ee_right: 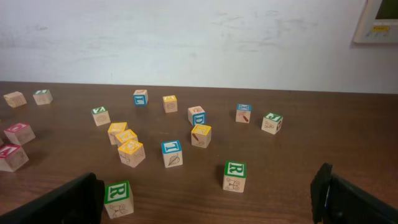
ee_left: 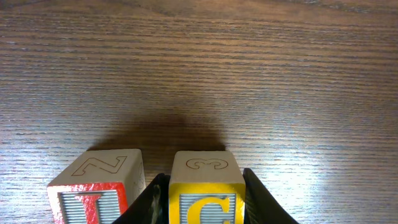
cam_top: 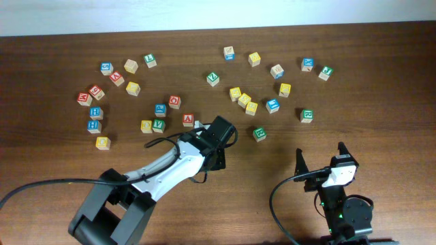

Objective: Spell out ICRA

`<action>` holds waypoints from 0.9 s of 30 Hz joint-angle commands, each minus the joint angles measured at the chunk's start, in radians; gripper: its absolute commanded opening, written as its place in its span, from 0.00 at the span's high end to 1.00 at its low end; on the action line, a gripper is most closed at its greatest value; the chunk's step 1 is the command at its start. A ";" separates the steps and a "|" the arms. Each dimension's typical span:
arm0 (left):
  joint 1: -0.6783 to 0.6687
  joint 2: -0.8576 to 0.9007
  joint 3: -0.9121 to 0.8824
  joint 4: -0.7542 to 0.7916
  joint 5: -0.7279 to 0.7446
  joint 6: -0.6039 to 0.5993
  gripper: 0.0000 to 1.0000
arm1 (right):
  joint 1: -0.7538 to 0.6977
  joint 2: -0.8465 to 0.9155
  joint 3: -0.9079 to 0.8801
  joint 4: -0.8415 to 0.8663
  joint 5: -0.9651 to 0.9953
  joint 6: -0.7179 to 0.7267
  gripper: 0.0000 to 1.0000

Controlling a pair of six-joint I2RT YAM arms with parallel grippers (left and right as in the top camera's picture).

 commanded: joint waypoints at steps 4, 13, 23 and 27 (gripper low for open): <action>-0.003 0.014 -0.006 0.000 -0.007 -0.009 0.67 | 0.005 -0.006 -0.005 -0.006 0.005 0.007 0.02; -0.002 0.014 -0.006 0.001 -0.008 -0.009 0.63 | 0.005 -0.006 -0.005 -0.006 0.005 0.007 0.02; 0.038 0.014 0.038 0.000 -0.011 0.000 0.59 | 0.005 -0.006 -0.005 -0.006 0.005 0.007 0.02; 0.064 0.010 0.106 -0.035 -0.010 0.051 0.61 | 0.005 -0.006 -0.005 -0.006 0.005 0.007 0.02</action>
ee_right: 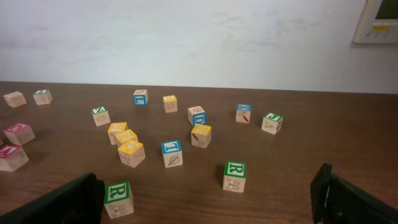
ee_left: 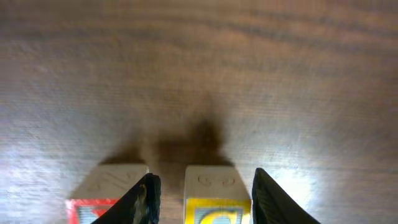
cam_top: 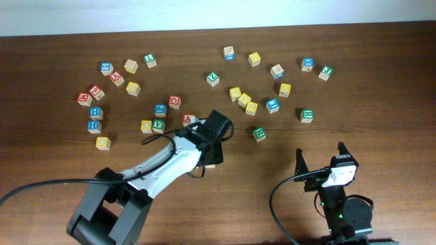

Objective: Spell out ICRA

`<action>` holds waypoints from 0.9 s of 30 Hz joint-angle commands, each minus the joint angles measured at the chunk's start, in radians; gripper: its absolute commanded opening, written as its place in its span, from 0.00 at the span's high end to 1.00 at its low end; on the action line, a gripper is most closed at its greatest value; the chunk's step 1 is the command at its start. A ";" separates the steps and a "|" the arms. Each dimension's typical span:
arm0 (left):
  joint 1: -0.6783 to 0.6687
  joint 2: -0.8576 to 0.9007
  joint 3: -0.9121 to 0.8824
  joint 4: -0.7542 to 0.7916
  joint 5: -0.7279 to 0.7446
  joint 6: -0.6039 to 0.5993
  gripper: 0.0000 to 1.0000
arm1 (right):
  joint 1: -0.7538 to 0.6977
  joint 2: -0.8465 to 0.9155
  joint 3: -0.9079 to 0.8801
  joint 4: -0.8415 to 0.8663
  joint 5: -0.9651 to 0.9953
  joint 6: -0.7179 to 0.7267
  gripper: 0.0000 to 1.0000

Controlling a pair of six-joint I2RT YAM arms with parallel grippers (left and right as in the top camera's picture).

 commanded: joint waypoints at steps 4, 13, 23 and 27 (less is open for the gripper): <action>0.020 -0.030 0.182 -0.061 0.005 0.117 0.58 | 0.005 -0.006 -0.005 -0.006 0.005 0.007 0.02; 0.189 -0.235 0.496 -0.429 -0.030 0.124 0.39 | 0.005 -0.006 -0.005 -0.006 0.005 0.007 0.01; 0.474 -0.319 0.440 -0.674 -0.044 0.124 0.01 | 0.005 -0.006 -0.005 -0.006 0.005 0.007 0.02; 0.475 -0.318 0.343 -0.682 -0.023 0.124 0.01 | 0.005 -0.006 -0.005 -0.006 0.005 0.007 0.02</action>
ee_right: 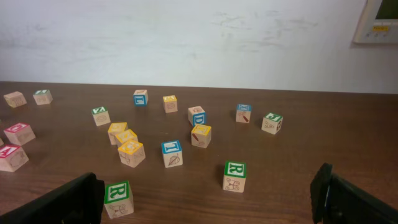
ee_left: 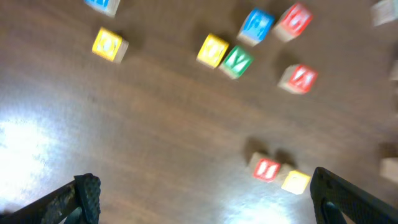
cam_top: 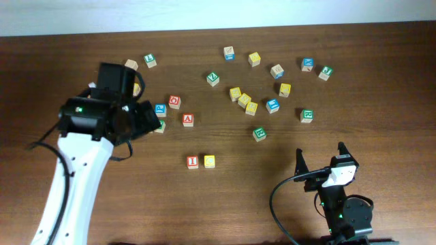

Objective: Spell out ICRA

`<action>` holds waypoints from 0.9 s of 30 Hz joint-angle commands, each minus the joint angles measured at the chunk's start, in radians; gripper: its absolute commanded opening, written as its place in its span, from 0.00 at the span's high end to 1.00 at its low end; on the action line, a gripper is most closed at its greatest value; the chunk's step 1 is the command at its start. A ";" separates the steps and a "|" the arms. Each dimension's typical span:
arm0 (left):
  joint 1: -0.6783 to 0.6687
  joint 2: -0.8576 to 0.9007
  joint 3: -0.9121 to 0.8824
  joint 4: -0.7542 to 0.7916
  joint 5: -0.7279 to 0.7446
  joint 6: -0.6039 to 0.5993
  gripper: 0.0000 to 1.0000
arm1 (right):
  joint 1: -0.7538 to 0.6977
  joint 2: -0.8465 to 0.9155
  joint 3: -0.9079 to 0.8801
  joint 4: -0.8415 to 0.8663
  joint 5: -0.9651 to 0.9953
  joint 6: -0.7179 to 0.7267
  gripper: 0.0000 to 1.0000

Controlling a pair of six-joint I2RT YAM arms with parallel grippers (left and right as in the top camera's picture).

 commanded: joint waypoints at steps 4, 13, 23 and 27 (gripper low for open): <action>0.004 0.008 -0.102 -0.026 0.091 0.005 0.01 | 0.005 -0.006 -0.005 -0.006 0.005 0.008 0.02; 0.004 0.008 -0.103 -0.086 0.091 0.005 0.01 | 0.005 -0.006 -0.005 -0.006 0.005 0.008 0.02; 0.004 0.009 -0.108 -0.032 0.076 0.005 0.01 | 0.005 -0.006 -0.005 -0.006 0.005 0.008 0.01; 0.004 0.009 -0.108 -0.017 0.049 0.005 0.01 | 0.005 -0.006 -0.005 -0.006 0.005 0.008 0.02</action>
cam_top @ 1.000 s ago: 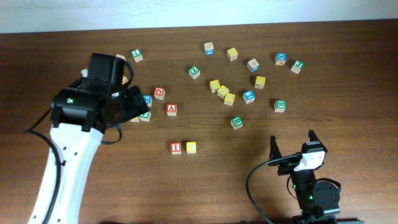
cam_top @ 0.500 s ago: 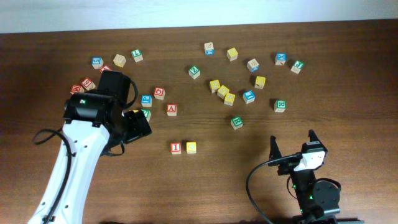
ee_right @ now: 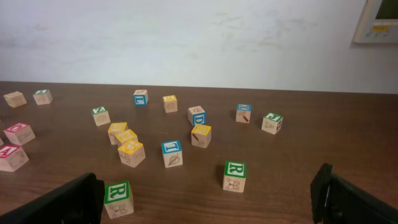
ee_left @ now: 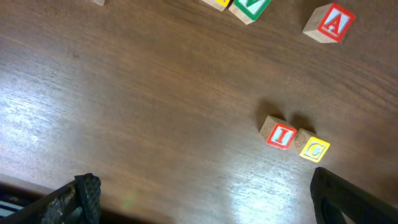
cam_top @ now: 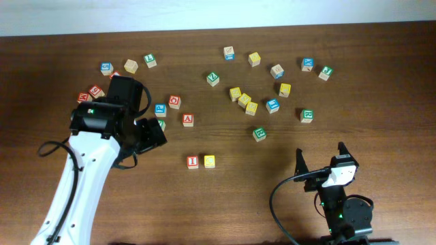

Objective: Spell out ICRA

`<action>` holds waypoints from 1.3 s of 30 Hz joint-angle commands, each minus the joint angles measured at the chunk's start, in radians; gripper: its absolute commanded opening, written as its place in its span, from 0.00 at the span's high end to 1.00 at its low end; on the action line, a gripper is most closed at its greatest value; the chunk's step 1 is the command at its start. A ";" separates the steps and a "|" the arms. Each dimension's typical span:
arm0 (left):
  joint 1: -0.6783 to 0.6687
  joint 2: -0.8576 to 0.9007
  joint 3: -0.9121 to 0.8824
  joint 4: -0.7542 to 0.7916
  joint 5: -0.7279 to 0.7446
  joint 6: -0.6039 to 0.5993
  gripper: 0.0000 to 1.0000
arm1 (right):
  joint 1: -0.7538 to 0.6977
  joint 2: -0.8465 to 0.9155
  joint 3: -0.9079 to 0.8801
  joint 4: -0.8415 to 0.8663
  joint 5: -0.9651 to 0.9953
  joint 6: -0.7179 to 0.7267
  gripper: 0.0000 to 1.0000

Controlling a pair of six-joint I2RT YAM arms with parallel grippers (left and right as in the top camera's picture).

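A red I block [cam_top: 193, 161] and a yellow C block [cam_top: 209, 161] stand side by side, touching, at the front middle of the table; the left wrist view shows the I block [ee_left: 279, 134] and the C block [ee_left: 314, 149] too. A red A block [cam_top: 188, 120] lies behind them. Two green R blocks [cam_top: 259, 134] [cam_top: 306, 115] sit to the right, both in the right wrist view [ee_right: 118, 198] [ee_right: 235, 176]. My left gripper [cam_top: 150, 133] hangs open and empty above the table, left of the I block. My right gripper [cam_top: 320, 158] rests open and empty at the front right.
Several loose letter blocks are scattered across the back half of the wooden table [cam_top: 286, 184], in a left cluster [cam_top: 95, 109] and a right cluster [cam_top: 244, 101]. A white wall [ee_right: 186, 37] rises behind the table.
My left arm has shifted a little toward the front and right, still open and high. The I and C blocks have not moved. The right arm is still.
My left gripper was shut on the yellow C block, set on the table right of the red I block. Then its jaws stood open around the C. After that the arm was up and away at the back left, leaving I and C side by side.
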 commanded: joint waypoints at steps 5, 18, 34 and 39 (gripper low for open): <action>0.004 0.003 -0.008 0.010 -0.036 0.005 0.01 | 0.005 -0.006 -0.005 -0.006 0.005 0.007 0.02; 0.004 0.003 -0.008 0.027 -0.037 0.005 0.01 | 0.005 -0.006 -0.005 -0.006 0.005 0.007 0.02; 0.269 0.004 -0.008 0.124 -0.056 0.005 0.01 | 0.005 -0.006 -0.005 -0.006 0.005 0.007 0.02; 0.328 0.004 -0.032 0.134 -0.031 0.005 0.01 | 0.005 -0.006 -0.005 -0.006 0.005 0.007 0.02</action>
